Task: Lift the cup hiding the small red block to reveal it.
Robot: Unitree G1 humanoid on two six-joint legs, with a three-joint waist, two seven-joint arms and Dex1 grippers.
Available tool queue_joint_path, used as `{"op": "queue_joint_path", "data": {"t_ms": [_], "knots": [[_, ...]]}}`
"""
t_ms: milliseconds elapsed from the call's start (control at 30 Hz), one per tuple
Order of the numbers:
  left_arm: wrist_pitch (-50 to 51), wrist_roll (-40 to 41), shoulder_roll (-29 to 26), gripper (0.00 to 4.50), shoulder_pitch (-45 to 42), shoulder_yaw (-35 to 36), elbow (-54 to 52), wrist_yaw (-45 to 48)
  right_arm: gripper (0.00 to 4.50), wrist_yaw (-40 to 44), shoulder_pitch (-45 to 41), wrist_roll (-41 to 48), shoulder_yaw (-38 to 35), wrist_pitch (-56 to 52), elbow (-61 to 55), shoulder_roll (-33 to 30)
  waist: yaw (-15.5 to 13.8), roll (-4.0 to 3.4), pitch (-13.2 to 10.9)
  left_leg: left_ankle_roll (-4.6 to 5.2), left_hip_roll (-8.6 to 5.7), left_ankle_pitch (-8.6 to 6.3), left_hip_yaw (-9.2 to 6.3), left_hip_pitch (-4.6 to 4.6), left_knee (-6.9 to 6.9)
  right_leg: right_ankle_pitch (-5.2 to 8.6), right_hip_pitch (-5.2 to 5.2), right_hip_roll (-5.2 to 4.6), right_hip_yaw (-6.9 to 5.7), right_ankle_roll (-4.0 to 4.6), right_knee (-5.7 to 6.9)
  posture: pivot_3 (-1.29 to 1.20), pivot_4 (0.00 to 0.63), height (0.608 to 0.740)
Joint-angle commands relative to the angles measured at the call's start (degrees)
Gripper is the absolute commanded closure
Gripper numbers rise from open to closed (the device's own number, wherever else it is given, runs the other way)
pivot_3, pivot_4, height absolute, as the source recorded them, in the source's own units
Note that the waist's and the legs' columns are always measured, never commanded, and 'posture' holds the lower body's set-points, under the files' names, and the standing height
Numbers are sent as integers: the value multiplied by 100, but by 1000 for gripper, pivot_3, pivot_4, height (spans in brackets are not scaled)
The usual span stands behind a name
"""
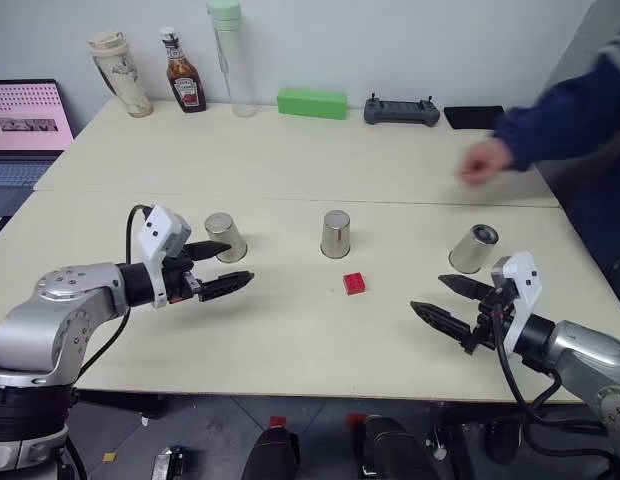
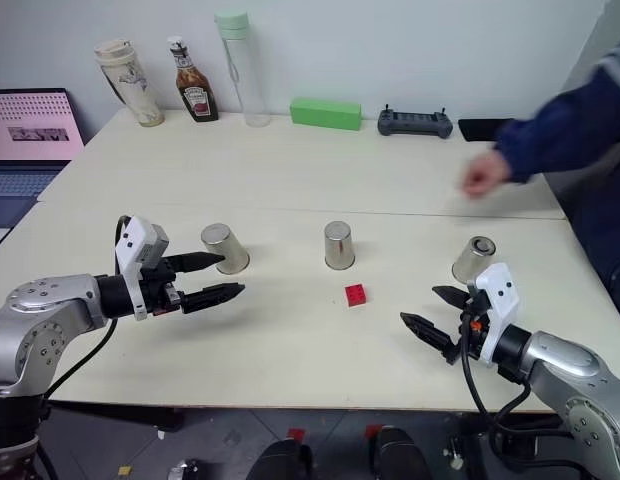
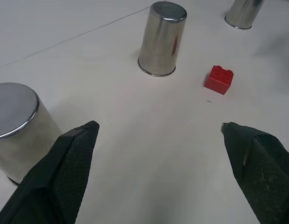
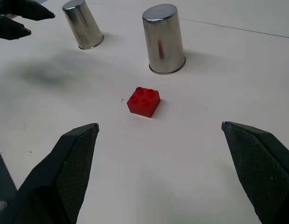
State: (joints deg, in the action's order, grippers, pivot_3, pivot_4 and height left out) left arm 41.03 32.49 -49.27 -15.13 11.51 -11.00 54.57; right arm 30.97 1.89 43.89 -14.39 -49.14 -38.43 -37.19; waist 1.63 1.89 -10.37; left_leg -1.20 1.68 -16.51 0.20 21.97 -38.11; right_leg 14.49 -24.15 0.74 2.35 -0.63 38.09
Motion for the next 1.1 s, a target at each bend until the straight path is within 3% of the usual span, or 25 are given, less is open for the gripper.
{"op": "queue_joint_path", "data": {"t_ms": [33, 1100], "knots": [[-45, 43, -37, 0, -50, 44, -91, 33, 15, -8, -47, -27, -24, 139, -110, -70, 0, 0, 0, 0, 0, 0, 0, 0, 0, 0, 0, 0, 0, 0, 1, 0, 150, 740], [-219, -60, -80, 0, -96, 59, 61, 76, 15, -51, -425, -80, 185, 234, 150, -11, 0, 1, 2, 0, -1, 0, 0, -3, -9, -2, 3, 1, 0, 0, 10, 0, 150, 740]]}}
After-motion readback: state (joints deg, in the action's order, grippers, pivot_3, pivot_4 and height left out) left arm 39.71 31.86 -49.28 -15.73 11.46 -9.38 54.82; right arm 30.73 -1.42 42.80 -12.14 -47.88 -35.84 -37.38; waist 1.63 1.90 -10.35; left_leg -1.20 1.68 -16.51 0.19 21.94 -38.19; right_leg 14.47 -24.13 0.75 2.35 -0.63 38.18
